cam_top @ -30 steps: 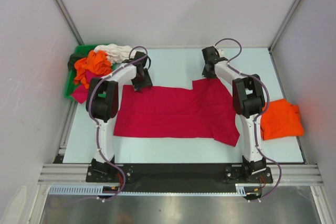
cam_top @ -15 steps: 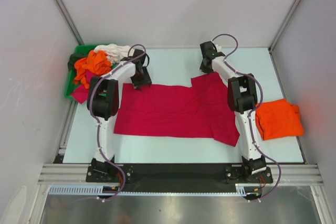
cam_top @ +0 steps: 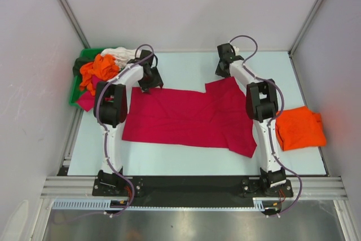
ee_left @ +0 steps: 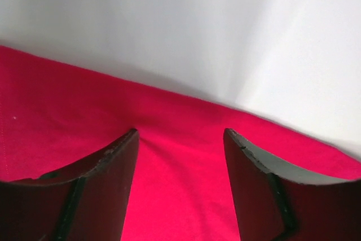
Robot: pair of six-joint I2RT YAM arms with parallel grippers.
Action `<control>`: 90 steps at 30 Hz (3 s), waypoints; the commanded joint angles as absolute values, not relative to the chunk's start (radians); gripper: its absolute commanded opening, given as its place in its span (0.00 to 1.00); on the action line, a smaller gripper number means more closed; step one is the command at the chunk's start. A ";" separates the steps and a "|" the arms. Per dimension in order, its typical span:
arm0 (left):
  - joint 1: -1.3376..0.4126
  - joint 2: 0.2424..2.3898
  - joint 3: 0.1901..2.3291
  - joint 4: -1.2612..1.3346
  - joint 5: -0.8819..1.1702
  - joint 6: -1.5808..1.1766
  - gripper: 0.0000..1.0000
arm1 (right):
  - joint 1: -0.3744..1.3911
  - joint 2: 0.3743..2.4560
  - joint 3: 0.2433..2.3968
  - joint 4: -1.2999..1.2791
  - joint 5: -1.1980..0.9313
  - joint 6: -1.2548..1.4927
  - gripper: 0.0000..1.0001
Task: Fold and stack the t-shirts
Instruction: Grap the side of the flattened tshirt furthest away from the robot with both arms
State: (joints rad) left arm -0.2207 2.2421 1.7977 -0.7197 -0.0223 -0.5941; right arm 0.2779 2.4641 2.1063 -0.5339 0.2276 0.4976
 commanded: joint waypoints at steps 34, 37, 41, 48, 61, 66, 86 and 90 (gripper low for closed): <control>-0.201 1.882 1.427 -0.534 -0.060 -0.615 0.72 | 0.201 2.293 1.878 -0.477 0.314 0.479 0.37; -0.201 1.875 1.419 -0.532 -0.061 -0.614 0.72 | 0.206 2.316 1.897 -0.482 0.318 0.476 0.41; -0.201 1.864 1.408 -0.528 -0.063 -0.611 0.72 | 0.204 2.342 1.911 -0.483 0.321 0.477 0.45; -0.201 1.864 1.396 -0.526 -0.075 -0.609 0.72 | 0.198 2.385 1.940 -0.492 0.308 0.476 0.41; -0.172 1.968 1.514 -0.623 -0.198 -0.644 0.70 | 0.190 2.362 1.881 -0.483 0.296 0.482 0.02; -0.135 2.025 1.589 -0.661 -0.245 -0.673 0.68 | 0.192 2.359 1.875 -0.480 0.295 0.486 0.00; -0.078 2.220 1.827 -0.735 -0.245 -0.666 0.53 | 0.203 2.373 1.887 -0.480 0.273 0.494 0.00; -0.078 2.233 1.832 -0.752 -0.262 -0.669 0.53 | 0.199 2.372 1.887 -0.482 0.272 0.494 0.00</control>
